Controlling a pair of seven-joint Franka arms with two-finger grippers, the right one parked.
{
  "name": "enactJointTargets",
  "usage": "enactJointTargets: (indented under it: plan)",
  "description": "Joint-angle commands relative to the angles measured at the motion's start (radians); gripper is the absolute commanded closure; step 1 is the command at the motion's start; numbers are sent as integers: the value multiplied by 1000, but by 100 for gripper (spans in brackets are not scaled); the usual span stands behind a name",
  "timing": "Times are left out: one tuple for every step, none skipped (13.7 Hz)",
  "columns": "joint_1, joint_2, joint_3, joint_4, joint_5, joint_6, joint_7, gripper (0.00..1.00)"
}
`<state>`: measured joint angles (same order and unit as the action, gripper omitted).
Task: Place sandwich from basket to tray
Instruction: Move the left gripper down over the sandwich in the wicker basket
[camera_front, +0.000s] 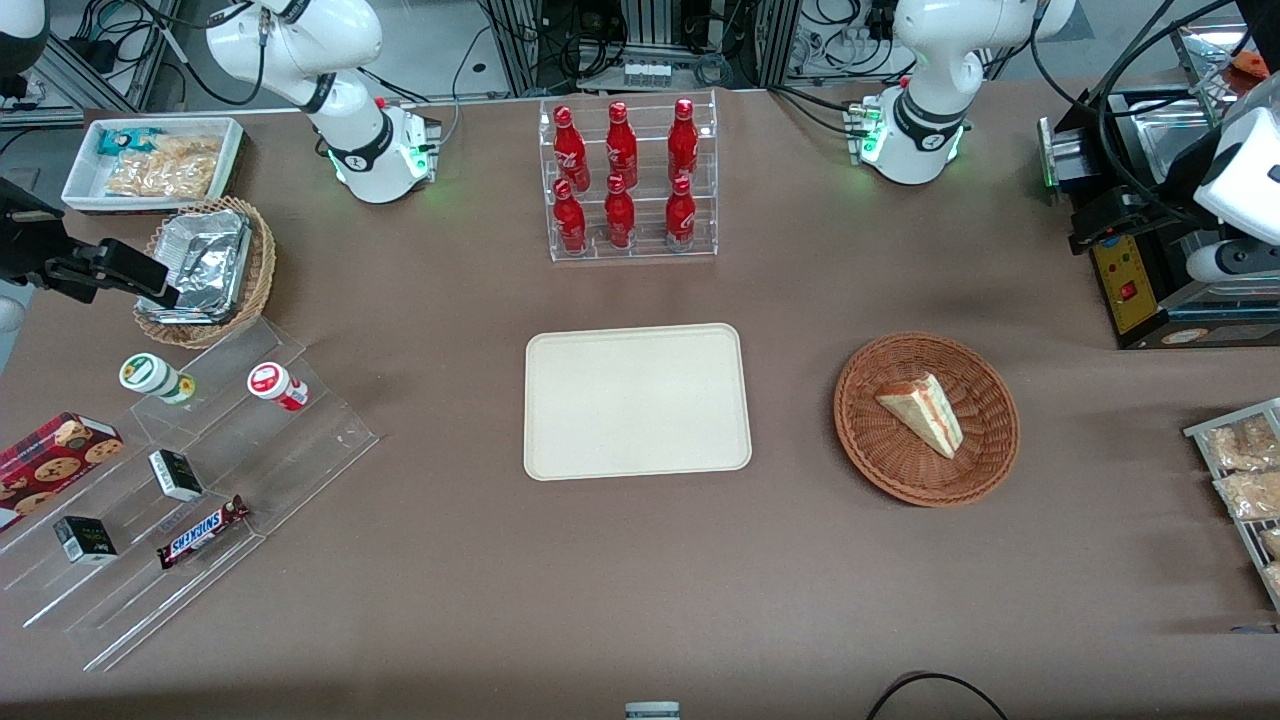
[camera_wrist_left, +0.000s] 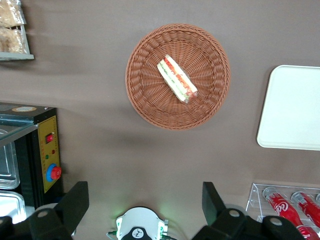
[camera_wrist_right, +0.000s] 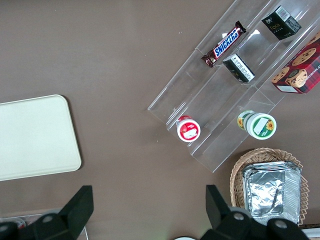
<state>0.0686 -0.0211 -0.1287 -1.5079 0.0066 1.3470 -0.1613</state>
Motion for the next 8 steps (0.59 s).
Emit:
enactJointTargets:
  plan:
    - [7,-6,-11,14,21,-12,9,0]
    - [7,-3,-15,15,21,-12,3,0]
    - [7,1,-15,14,23,-11,3,0]
    - [7,9,-19,8,27,-5,2,0]
    - [7,20,-20,-8,27,6,-4,0]
    - [7,33,-20,-40,27,44,-7,0]
    - [2,36,-34,-104,29,116,-12,0]
    - [0,32,-46,-189,30,211,-52,0]
